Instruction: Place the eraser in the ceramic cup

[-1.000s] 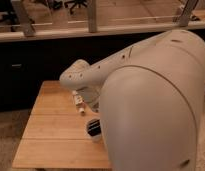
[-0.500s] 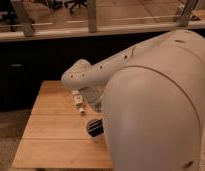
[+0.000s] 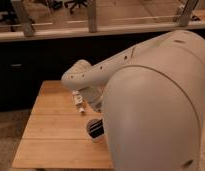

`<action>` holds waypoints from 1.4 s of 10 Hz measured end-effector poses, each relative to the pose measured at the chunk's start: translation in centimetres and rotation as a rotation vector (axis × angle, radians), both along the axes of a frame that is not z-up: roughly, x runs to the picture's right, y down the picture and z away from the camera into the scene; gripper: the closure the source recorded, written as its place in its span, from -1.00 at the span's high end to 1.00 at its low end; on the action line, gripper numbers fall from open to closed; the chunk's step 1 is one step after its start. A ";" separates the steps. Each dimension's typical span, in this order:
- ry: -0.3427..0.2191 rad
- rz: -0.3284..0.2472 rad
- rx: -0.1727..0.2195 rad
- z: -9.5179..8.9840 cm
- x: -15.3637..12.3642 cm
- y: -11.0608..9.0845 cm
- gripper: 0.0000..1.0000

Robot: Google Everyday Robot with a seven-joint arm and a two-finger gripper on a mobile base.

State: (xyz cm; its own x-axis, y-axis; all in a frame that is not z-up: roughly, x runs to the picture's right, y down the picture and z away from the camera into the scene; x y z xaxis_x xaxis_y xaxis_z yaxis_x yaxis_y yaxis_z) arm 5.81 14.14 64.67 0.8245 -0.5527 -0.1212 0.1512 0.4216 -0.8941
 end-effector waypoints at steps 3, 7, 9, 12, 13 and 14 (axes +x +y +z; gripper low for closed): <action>-0.025 -0.024 -0.019 0.2 0.1 -0.2 -1.00; -0.034 -0.060 -0.025 0.4 0.5 -1.1 -1.00; -0.036 -0.074 -0.021 0.7 0.7 -1.6 -1.00; -0.043 -0.085 -0.021 1.1 0.9 -1.9 -1.00; -0.060 -0.084 -0.020 1.6 1.4 -2.2 -1.00; -0.065 -0.083 -0.021 1.7 1.5 -2.2 -1.00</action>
